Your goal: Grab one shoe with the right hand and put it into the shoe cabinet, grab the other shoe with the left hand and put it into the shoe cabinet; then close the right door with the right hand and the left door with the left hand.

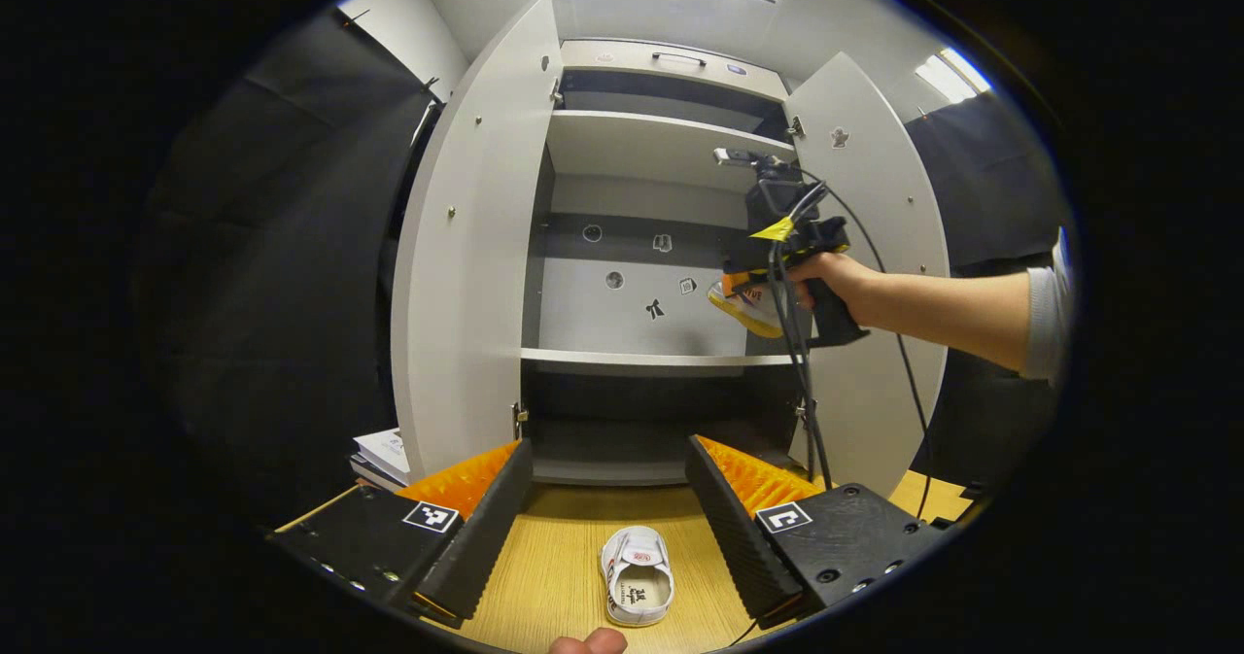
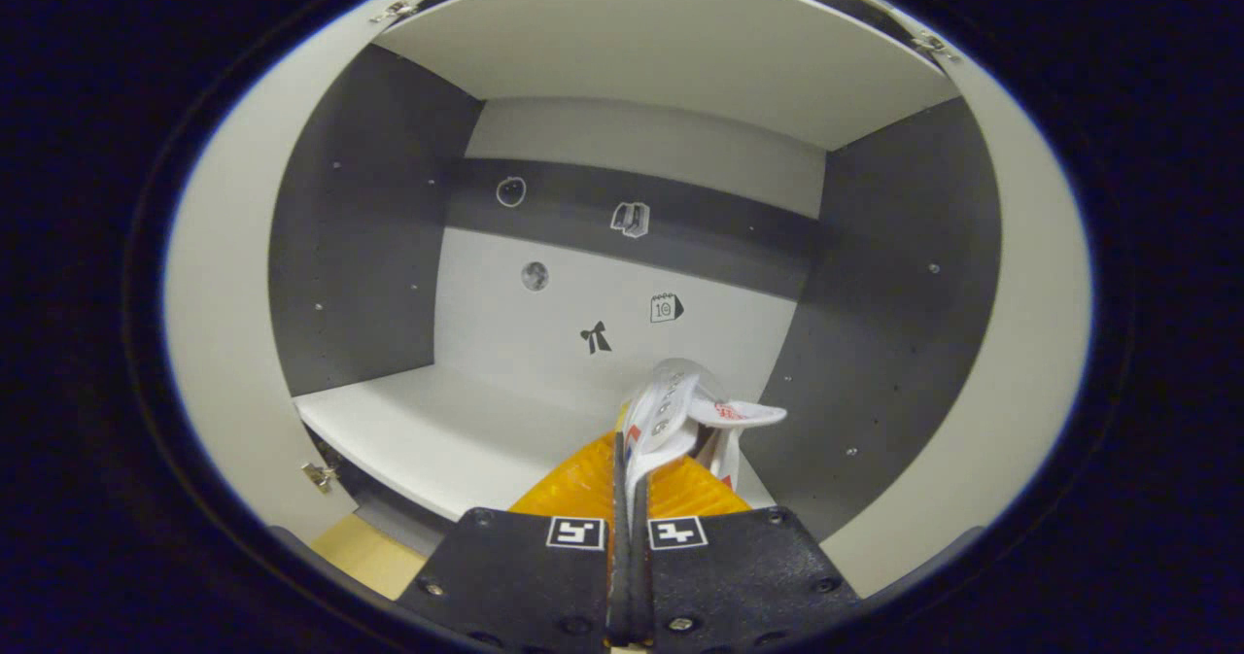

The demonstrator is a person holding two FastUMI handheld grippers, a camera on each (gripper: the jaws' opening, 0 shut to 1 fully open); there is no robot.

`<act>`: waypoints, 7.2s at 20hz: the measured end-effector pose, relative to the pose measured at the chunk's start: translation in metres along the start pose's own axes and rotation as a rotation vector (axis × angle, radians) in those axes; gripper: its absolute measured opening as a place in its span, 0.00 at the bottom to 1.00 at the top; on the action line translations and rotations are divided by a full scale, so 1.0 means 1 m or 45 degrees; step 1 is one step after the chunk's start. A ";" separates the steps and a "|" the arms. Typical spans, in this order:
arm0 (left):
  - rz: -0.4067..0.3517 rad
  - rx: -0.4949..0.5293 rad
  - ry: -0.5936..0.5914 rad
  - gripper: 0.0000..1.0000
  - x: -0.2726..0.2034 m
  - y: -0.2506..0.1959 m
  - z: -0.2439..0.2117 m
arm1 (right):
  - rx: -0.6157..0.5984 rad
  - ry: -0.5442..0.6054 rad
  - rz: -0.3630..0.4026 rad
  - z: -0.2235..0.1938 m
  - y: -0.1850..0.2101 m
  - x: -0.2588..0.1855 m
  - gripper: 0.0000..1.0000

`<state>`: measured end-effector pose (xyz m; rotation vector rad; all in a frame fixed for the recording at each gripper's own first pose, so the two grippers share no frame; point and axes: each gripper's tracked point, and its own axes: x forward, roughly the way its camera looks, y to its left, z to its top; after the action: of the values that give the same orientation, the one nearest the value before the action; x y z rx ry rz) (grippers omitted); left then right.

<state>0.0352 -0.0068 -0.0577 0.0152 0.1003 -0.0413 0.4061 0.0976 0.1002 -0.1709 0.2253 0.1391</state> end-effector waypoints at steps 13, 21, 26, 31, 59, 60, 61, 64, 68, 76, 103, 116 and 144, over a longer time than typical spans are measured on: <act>0.043 0.018 0.055 0.95 0.004 0.021 -0.015 | -0.086 0.326 -0.013 -0.042 0.001 0.091 0.04; 0.044 0.013 0.070 0.95 0.003 0.022 -0.019 | -0.107 0.380 -0.015 -0.046 0.010 0.098 0.06; 0.063 0.004 0.074 0.95 0.001 0.030 -0.023 | -0.118 0.383 -0.016 -0.046 0.013 0.099 0.16; 0.071 -0.001 0.063 0.95 0.000 0.033 -0.021 | -0.083 0.380 -0.002 -0.043 0.021 0.095 0.50; -0.075 0.027 0.044 0.95 -0.014 -0.017 -0.019 | 0.123 -0.343 -0.159 -0.136 0.002 -0.274 0.68; -0.084 0.020 0.051 0.95 -0.016 -0.021 -0.021 | 0.138 -0.357 -0.190 -0.150 0.003 -0.282 0.68; -0.087 0.015 0.056 0.95 -0.018 -0.023 -0.024 | 0.156 -0.359 -0.202 -0.165 0.005 -0.289 0.68; -0.093 0.029 0.074 0.95 -0.019 -0.028 -0.032 | 0.224 -0.307 -0.178 -0.211 0.016 -0.304 0.69; -0.081 0.076 0.155 0.95 -0.017 -0.026 -0.061 | 0.351 -0.243 -0.152 -0.250 0.018 -0.321 0.75; -0.079 0.056 0.540 0.96 0.005 -0.008 -0.164 | 0.308 -0.275 -0.179 -0.253 0.006 -0.339 0.83; 0.000 -0.145 0.821 0.82 0.112 0.010 -0.293 | 0.226 -0.110 -0.157 -0.277 -0.004 -0.278 0.83; 0.074 -0.125 0.638 0.01 0.086 0.008 -0.223 | 0.211 -0.105 -0.144 -0.278 -0.003 -0.283 0.83; 0.267 -0.104 0.841 0.00 0.309 0.004 0.033 | 0.292 -0.166 -0.274 -0.273 -0.043 -0.303 0.84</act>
<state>0.3457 -0.0160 -0.0558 -0.0430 0.7599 0.1796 0.0630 -0.0299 -0.0851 0.0430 0.0903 -0.0899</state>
